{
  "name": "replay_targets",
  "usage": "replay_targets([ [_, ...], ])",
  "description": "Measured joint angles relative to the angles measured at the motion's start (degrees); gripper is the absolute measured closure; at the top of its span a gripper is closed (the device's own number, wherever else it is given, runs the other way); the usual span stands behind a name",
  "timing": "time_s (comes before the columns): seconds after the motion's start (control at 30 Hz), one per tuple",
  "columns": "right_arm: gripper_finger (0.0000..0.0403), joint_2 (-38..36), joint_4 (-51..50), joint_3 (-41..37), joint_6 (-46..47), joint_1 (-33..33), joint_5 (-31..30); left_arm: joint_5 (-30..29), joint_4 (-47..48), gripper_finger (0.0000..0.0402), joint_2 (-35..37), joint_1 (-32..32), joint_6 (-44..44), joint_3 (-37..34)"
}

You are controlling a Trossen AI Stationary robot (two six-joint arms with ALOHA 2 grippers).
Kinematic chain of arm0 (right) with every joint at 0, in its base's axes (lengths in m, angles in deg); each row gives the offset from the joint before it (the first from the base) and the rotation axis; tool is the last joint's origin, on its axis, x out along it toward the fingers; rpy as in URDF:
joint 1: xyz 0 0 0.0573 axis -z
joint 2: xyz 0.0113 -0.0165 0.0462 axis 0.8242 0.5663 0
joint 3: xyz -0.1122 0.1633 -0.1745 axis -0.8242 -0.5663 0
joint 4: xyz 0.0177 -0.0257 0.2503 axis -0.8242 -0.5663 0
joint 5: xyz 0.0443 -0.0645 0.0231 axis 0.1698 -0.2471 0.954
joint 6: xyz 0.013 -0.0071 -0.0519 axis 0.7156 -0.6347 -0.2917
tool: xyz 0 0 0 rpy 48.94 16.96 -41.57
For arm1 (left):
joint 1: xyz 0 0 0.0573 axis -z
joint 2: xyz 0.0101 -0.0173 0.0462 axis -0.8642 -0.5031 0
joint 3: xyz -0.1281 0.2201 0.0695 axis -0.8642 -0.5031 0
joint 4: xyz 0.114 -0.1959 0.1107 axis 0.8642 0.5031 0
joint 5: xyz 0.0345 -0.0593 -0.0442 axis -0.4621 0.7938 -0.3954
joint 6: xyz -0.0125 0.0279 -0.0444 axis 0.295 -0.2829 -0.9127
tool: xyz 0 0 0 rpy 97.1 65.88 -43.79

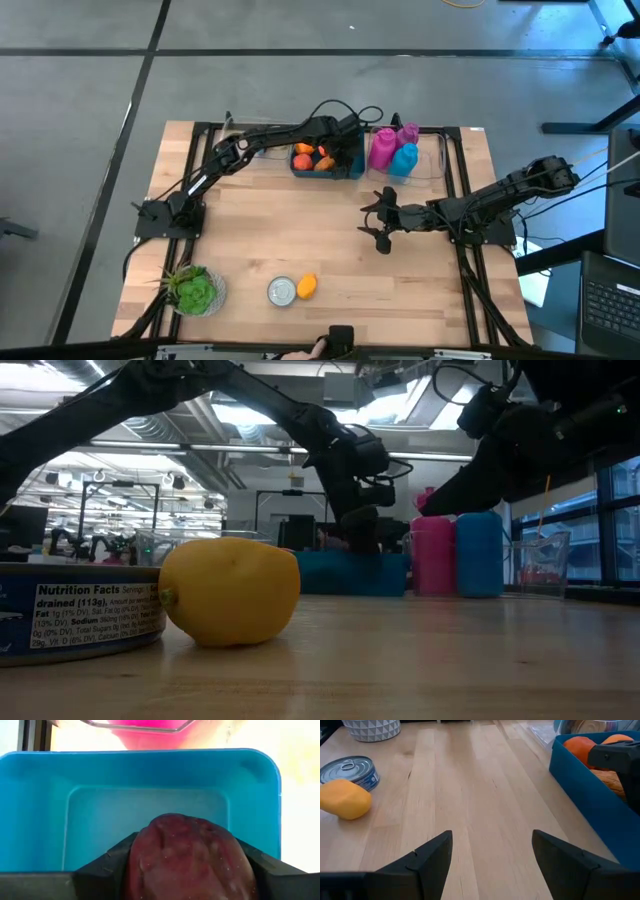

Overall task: Pick & Place Food Item
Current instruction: Put the apple into the blue bin, then put the lemon into the blue bin

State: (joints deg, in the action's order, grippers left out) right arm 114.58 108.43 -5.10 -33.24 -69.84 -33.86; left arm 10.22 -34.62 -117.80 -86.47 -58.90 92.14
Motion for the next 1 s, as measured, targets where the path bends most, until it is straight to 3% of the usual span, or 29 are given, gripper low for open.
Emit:
replay_targets([
  [0.67,0.0131,0.02,-0.63,0.02,0.00,0.00,0.48,-0.42,-0.70,0.0075,0.02,-0.03,-2.90,0.26],
  [0.83,0.0131,0.02,-1.27,0.02,0.07,0.00,0.48,-2.75,-0.12,0.0074,0.11,-0.09,-2.64,3.81],
  [1.0,0.0131,0.02,-1.33,0.02,0.20,0.00,0.48,-3.98,7.20,0.0073,0.12,-0.09,-1.56,11.59],
])
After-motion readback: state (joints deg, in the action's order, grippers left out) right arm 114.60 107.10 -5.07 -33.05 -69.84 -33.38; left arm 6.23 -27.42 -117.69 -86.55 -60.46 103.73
